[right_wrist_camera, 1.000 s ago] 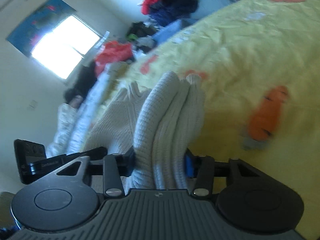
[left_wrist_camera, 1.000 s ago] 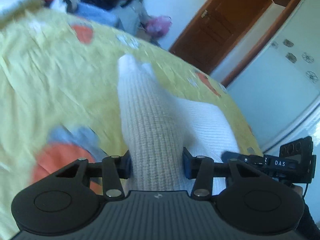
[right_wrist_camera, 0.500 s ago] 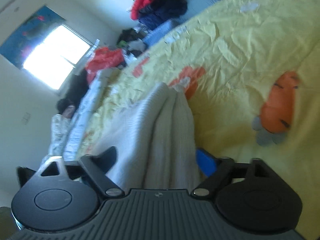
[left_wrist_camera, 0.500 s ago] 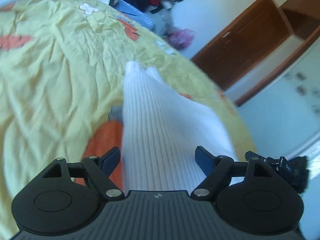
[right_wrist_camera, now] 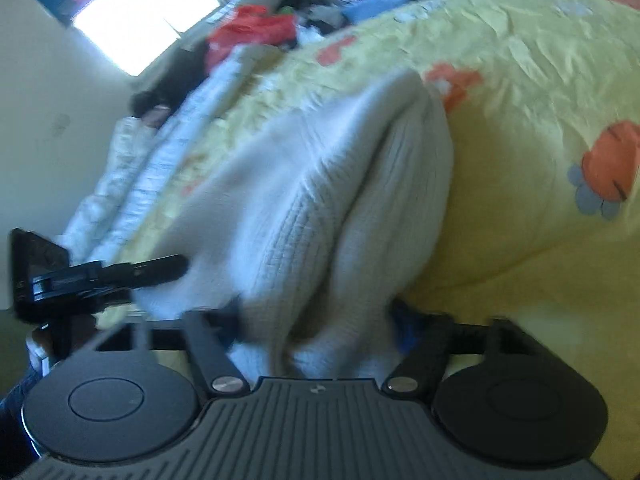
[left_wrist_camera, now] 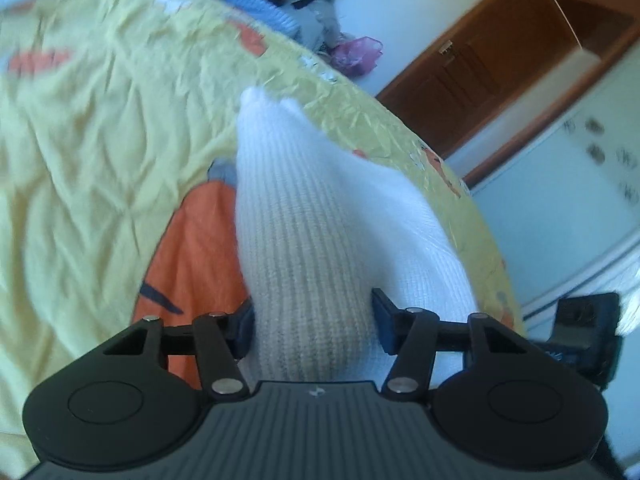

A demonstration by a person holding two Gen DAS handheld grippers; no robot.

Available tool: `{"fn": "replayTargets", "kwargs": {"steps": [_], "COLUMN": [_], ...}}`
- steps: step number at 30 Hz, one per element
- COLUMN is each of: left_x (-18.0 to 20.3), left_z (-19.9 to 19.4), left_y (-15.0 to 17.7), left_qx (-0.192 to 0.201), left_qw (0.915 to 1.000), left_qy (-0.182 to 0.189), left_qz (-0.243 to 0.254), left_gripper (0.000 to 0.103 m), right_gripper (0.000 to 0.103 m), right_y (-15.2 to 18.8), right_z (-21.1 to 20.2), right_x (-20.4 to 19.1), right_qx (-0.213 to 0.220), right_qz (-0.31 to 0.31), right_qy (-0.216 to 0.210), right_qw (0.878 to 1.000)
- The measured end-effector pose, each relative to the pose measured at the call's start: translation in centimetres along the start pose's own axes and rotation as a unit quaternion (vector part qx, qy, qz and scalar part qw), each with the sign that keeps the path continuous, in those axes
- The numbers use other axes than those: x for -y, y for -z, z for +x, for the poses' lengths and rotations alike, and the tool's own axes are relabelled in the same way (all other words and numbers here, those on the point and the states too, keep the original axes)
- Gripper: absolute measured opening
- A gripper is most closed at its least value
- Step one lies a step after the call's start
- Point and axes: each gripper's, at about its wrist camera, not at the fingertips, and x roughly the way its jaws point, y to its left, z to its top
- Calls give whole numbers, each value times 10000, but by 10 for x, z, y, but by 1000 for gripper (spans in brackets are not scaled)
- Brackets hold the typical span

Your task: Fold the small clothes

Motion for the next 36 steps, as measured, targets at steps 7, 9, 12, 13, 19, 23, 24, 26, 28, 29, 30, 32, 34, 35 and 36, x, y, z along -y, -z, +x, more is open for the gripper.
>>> {"fn": "replayTargets", "kwargs": {"steps": [7,9,12,13,19,23,24,26,28,29,30,32,34,35,36], "left_x": [34,43,64,71,98,104,106,109,107,108,107,107,109,109,108], "left_z": [13,1,-22,-29,10,49,51,54,57,58,60,62,61,60,58], "left_y": [42,48,63,69,59,59,60,56,56,57,57,59,61,61,61], "left_qx": [581,835,1483,1685,1706,1385,1379,1280,1222,1232,1265,1314,1314,1318,1338], "left_qw": [9724,9646,9262,9122,8864,8941,8937,9029,9072,9073,9081,9074,9068,9065,9059], "left_qy": [-1135,-1318,-1869,-1954,-2101,-2278,-2318,-2270,-2260,-2261,-2247,-2260,-2291,-2292,-2285], "left_qz": [1952,2126,2920,3184,3755,3599,3586,3419,3333,3323,3300,3291,3287,3293,3303], "left_gripper": [67,68,73,74,74,74,73,73,73,73,73,73,73,73,74], "right_gripper": [73,81,83,84,91,91,88,84,83,83,83,83,83,83,84], "right_y": [20,19,15,13,-25,-54,-58,-53,-42,-44,-45,-48,-46,-44,-43], "right_z": [0,-6,-30,-39,-20,39,56,79,82,79,77,78,80,80,81], "right_x": [29,27,19,13,-39,-54,-50,-40,-38,-32,-27,-25,-29,-32,-36], "right_qx": [6,99,656,984,1797,1386,1167,823,908,915,912,872,859,863,883], "right_qz": [335,579,525,434,-16,-437,-513,-921,-1523,-1374,-1304,-1369,-1439,-1471,-1507], "right_qy": [-150,-136,249,447,409,754,1034,1449,1558,1465,1425,1461,1546,1598,1645], "right_qw": [9993,9982,9962,9932,9829,9865,9864,9817,9718,9753,9769,9759,9737,9723,9708]}}
